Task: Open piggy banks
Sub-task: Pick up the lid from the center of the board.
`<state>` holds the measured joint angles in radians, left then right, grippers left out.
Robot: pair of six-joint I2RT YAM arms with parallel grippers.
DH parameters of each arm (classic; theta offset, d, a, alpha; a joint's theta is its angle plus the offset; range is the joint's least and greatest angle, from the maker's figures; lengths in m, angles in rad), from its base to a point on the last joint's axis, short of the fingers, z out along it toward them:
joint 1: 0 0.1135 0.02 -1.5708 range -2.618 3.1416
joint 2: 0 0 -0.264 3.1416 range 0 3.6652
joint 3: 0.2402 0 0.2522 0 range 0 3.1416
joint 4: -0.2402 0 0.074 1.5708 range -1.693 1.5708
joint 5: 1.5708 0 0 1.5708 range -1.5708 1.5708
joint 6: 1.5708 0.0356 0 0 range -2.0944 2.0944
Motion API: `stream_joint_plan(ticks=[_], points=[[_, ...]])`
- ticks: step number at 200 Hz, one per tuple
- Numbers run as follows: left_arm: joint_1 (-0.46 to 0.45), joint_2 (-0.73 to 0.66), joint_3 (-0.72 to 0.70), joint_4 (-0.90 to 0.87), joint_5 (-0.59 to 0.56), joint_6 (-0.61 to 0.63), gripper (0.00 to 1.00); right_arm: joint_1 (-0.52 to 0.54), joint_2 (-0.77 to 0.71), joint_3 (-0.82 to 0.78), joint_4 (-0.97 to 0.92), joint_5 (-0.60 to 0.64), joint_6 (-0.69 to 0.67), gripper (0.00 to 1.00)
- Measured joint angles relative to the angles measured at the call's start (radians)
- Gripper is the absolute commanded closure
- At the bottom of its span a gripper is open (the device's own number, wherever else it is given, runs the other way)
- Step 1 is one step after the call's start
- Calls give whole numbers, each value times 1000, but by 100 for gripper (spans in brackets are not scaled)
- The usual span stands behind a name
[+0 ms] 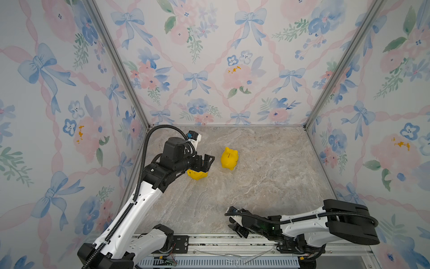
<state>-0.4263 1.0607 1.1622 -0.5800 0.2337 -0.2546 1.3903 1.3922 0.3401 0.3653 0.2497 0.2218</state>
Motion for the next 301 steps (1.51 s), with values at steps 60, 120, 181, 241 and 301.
stream_joint_plan(ticks=[60,120,181,241,301], points=[[4,20,-13,22,13,0,2,-8,-2,0,-16,22,-5,48],[25,20,-19,34,23,9,2,-23,47,43,-16,19,-22,56],[62,20,-80,48,44,16,2,-29,53,70,-59,13,-32,61],[87,16,-102,71,74,19,2,-40,-6,63,-131,5,-35,44],[106,16,-116,85,94,24,2,-39,0,62,-142,-3,-28,63]])
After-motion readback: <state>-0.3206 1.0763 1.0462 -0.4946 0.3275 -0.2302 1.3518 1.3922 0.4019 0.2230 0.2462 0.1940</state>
